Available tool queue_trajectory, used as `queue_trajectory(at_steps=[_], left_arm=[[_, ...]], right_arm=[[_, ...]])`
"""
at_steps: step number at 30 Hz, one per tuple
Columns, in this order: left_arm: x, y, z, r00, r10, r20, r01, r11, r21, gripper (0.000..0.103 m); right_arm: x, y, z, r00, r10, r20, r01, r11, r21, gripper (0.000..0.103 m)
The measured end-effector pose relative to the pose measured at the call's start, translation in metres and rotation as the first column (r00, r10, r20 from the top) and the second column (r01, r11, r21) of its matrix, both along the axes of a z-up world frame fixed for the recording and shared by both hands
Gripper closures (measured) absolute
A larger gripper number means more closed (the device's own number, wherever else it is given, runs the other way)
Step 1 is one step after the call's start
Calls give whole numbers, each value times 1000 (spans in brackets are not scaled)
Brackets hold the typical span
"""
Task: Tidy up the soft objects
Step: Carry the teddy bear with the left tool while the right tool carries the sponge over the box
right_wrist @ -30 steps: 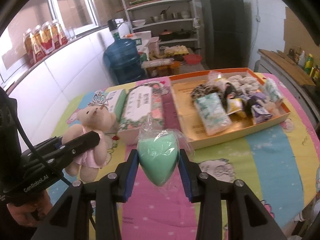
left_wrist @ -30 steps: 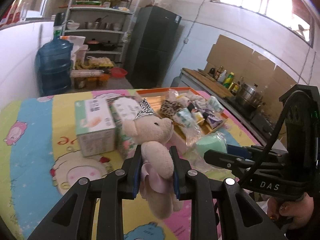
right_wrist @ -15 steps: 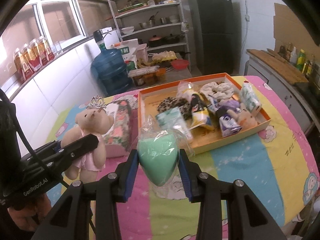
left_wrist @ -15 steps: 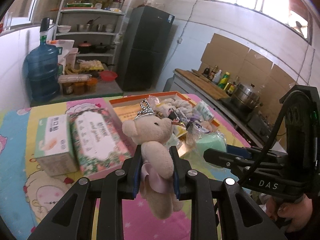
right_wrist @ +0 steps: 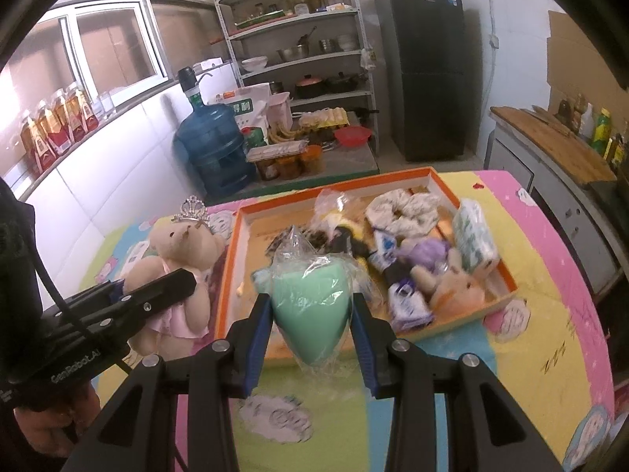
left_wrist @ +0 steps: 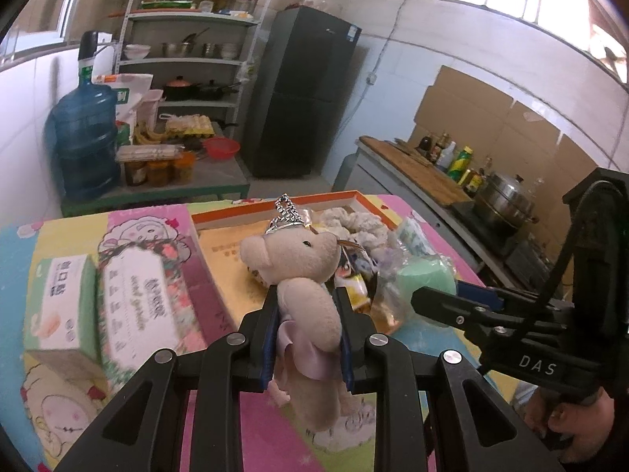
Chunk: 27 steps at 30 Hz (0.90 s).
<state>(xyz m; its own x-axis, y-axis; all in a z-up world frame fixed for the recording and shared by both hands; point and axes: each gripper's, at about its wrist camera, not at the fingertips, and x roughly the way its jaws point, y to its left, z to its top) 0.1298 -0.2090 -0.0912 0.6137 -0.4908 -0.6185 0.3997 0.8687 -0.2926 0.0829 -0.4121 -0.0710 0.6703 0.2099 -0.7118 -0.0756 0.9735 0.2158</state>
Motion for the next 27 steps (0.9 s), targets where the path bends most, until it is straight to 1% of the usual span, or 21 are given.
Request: queue_trajectory(at_steps=[7,13,22,27], left_arm=[[37,-28,-8,997,62,-39,-62,998,21,77],[63,-44,-20,991,116,-72,-113,993,35,77],[91,-58,-33,980,172,-100,-167,984,60,77],[107,-59,-40,972,197,-126,-192,980,54,77]], right_arm=[[41,-31,-6,1000,23,13,-23,1000,-8,63],[73,-53,-18,999,39,-2,-39,999,3,63],[107,-63,-33,997,72,-24,-72,997,18,63],[125,-66,-40,995,89,-33,-88,996,31,63]])
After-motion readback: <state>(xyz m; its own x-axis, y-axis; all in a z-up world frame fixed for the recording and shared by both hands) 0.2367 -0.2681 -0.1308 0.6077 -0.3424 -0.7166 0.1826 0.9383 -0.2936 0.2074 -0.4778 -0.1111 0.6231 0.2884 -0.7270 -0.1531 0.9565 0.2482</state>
